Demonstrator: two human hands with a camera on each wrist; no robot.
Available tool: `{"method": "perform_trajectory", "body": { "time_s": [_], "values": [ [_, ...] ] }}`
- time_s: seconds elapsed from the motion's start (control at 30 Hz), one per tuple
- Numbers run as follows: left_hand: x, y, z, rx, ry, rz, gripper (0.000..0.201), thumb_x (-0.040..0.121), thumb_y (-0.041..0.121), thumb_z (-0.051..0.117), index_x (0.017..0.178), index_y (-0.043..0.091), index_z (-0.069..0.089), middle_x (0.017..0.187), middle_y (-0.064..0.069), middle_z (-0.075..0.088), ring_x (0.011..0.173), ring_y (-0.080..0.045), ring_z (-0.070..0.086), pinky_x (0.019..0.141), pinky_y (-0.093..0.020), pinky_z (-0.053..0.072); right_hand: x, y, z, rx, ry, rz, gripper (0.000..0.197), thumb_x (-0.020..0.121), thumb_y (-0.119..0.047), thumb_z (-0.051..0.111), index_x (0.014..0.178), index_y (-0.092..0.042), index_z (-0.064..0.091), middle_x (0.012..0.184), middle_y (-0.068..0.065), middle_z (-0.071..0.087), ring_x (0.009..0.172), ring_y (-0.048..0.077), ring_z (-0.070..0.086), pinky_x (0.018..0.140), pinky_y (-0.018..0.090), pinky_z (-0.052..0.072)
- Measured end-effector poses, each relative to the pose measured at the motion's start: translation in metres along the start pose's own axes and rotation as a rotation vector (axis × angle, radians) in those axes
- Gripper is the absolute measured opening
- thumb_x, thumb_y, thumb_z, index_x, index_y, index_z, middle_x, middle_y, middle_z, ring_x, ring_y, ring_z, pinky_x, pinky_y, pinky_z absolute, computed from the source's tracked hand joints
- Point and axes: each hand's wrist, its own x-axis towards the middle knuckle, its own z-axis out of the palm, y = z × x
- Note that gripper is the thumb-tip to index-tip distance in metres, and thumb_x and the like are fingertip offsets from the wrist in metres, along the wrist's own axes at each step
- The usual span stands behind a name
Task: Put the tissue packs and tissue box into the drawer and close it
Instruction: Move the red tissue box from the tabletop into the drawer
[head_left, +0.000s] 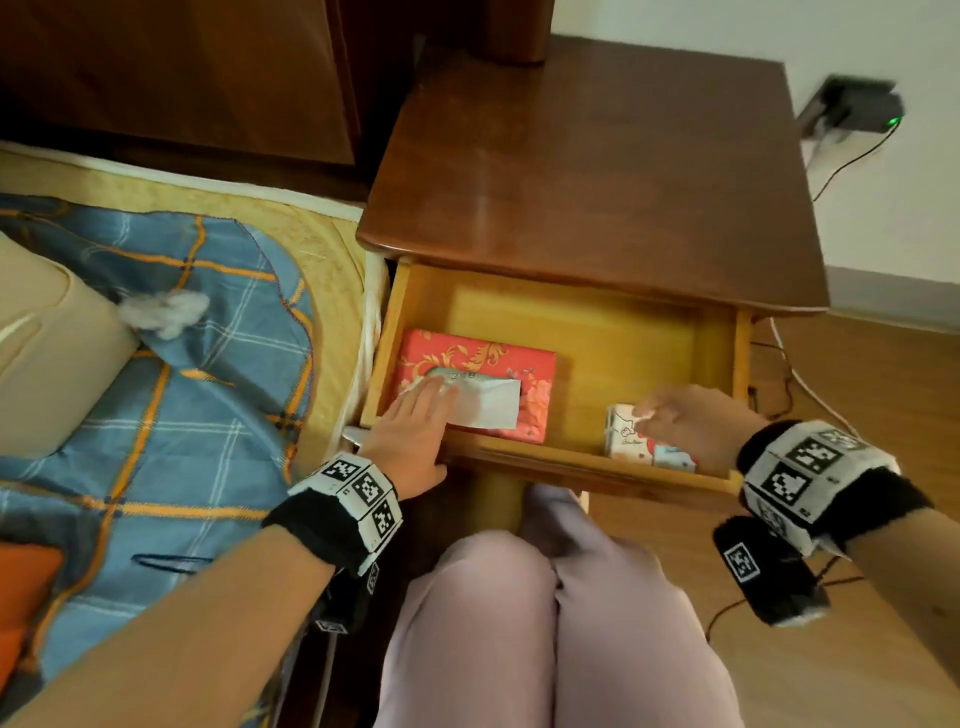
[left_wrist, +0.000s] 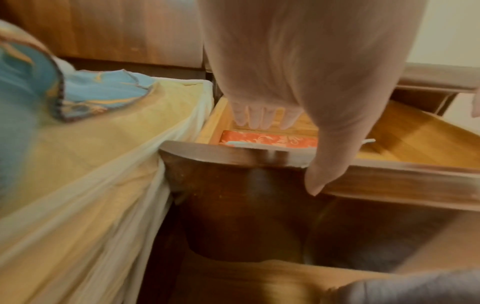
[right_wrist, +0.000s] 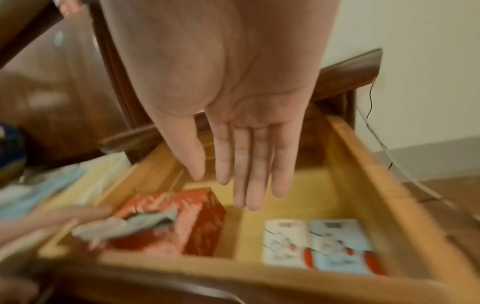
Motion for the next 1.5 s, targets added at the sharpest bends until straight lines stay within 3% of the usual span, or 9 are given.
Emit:
{"method": "perform_trajectory", "body": {
  "time_s": [0.13,0.3,0.6,0.8,1.03,1.23,1.33,1.43,1.5],
  "values": [
    [0.002,0.019,0.008,0.059,-0.037,0.058,0.083,0.084,0.026,0.061,0.148,0.014,0.01,0.155,-0.011,0.015,0.144,-0.027,0.022,0.117,-0.036,0.022,-0.008,0.04,0.034,-0.194,-0.088,-0.028,0.059,0.085,-0.045,0.055,0.137,-0.02,0.04,0.139,0.006,0.05,0.126,0.023,0.049,0.098,0.029,0.04],
    [0.013,0.029,0.016,0.169,-0.031,0.066,0.054,0.087,0.027,0.056,0.134,0.013,0.035,0.141,-0.008,0.035,0.13,-0.024,0.038,0.105,-0.034,0.036,0.007,0.062,0.064,-0.286,-0.037,-0.087,0.06,0.087,-0.035,0.054,0.141,-0.017,0.032,0.146,0.007,0.038,0.136,0.023,0.034,0.111,0.035,0.033],
    [0.025,0.027,0.01,0.381,-0.081,0.183,0.051,0.091,0.036,0.051,0.133,0.012,0.036,0.142,-0.01,0.036,0.128,-0.026,0.041,0.1,-0.039,0.04,0.021,0.062,0.067,-0.555,0.035,-0.227,0.052,0.09,-0.038,0.047,0.137,-0.017,0.035,0.142,0.003,0.043,0.131,0.023,0.041,0.101,0.035,0.045],
    [0.015,0.022,-0.007,0.363,-0.003,0.27,0.05,0.095,0.043,0.041,0.136,0.016,0.034,0.138,-0.005,0.042,0.123,-0.023,0.048,0.097,-0.036,0.044,0.007,0.062,0.043,-0.543,0.092,-0.305,0.044,0.088,-0.042,0.045,0.127,-0.022,0.042,0.129,-0.004,0.053,0.117,0.017,0.053,0.09,0.032,0.05],
    [0.039,0.016,-0.051,0.446,0.159,0.313,0.056,0.095,0.052,0.031,0.141,0.02,0.029,0.137,0.001,0.048,0.121,-0.019,0.053,0.086,-0.033,0.047,0.017,0.057,-0.007,-0.435,0.178,-0.223,0.047,0.088,-0.047,0.048,0.127,-0.023,0.042,0.122,-0.002,0.059,0.107,0.019,0.059,0.089,0.034,0.05],
    [0.08,0.008,-0.065,0.451,0.093,0.243,0.054,0.095,0.048,0.036,0.141,0.02,0.029,0.137,0.001,0.049,0.121,-0.019,0.054,0.089,-0.032,0.047,0.048,0.048,-0.016,-0.348,0.204,-0.144,0.049,0.088,-0.043,0.05,0.131,-0.022,0.039,0.129,0.0,0.055,0.112,0.022,0.058,0.088,0.035,0.048],
    [0.087,0.006,-0.064,0.44,0.185,0.288,0.056,0.091,0.049,0.048,0.138,0.02,0.039,0.136,0.0,0.053,0.122,-0.02,0.055,0.099,-0.033,0.044,0.049,0.05,-0.017,-0.359,0.384,-0.162,0.053,0.08,-0.043,0.063,0.123,-0.02,0.044,0.123,0.003,0.058,0.111,0.023,0.057,0.085,0.035,0.049],
    [0.089,0.001,-0.057,0.422,0.483,0.352,0.077,0.058,0.055,0.079,0.12,0.015,0.056,0.114,-0.007,0.067,0.104,-0.024,0.064,0.091,-0.035,0.051,0.052,0.058,-0.01,-0.557,0.73,-0.264,0.075,0.052,-0.042,0.085,0.107,-0.01,0.047,0.1,0.015,0.063,0.086,0.032,0.062,0.077,0.042,0.052],
    [0.092,-0.006,-0.05,0.369,0.633,0.403,0.092,0.052,0.058,0.08,0.126,0.012,0.047,0.118,-0.012,0.057,0.11,-0.026,0.051,0.107,-0.035,0.035,0.056,0.067,-0.006,-0.578,0.884,-0.357,0.085,0.052,-0.045,0.083,0.118,-0.009,0.045,0.113,0.017,0.05,0.098,0.034,0.051,0.092,0.046,0.04]
  ]
}}
